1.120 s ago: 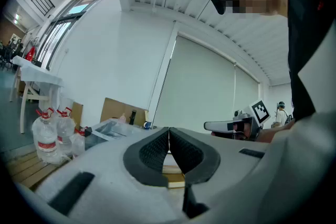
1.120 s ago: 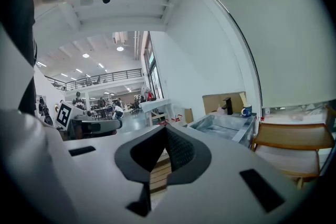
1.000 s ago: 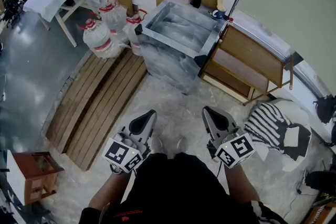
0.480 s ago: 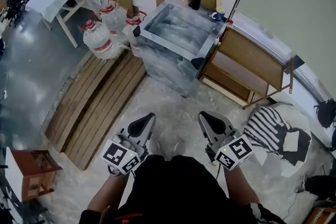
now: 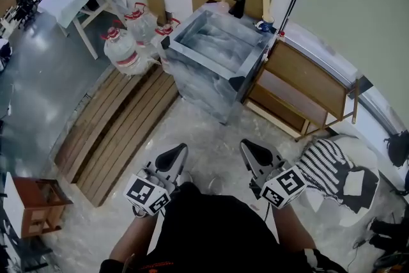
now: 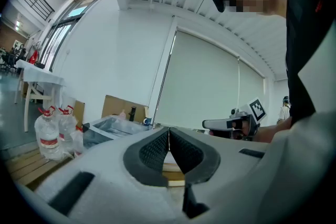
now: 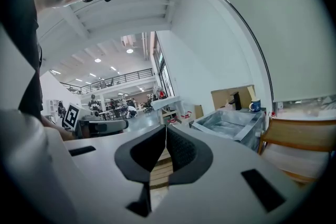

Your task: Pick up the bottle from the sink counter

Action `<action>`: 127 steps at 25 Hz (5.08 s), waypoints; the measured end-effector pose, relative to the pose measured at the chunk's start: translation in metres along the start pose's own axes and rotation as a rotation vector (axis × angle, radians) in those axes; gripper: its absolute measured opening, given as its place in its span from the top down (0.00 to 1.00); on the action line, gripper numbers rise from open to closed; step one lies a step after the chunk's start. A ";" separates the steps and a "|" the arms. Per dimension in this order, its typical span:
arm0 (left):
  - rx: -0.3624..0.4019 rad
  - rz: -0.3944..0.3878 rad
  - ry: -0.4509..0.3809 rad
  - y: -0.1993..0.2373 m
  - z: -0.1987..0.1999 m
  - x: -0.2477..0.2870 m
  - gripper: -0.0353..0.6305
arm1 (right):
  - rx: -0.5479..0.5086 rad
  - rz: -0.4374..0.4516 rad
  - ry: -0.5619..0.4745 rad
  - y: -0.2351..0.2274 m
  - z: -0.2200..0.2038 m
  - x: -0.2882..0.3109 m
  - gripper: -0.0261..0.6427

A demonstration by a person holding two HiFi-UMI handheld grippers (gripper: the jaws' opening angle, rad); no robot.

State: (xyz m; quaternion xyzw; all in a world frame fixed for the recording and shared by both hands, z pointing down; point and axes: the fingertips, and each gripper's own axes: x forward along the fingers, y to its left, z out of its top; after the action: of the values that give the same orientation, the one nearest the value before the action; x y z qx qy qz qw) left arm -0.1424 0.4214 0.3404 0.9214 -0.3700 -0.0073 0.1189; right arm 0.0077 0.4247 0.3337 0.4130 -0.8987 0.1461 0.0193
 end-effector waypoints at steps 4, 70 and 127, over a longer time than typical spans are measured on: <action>-0.004 0.040 0.009 0.016 -0.001 0.008 0.92 | 0.007 -0.023 0.009 -0.024 0.000 0.000 0.96; 0.026 -0.049 0.194 0.438 0.002 0.592 0.80 | 0.093 -0.142 0.139 -0.490 0.062 0.395 0.96; 0.189 -0.023 0.224 0.476 -0.033 0.776 0.72 | 0.182 -0.127 0.186 -0.540 0.013 0.397 0.96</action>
State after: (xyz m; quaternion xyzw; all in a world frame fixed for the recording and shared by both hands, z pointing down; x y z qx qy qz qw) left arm 0.1005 -0.4337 0.5374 0.9277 -0.3428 0.1289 0.0719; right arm 0.1518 -0.2041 0.5165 0.4538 -0.8482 0.2630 0.0742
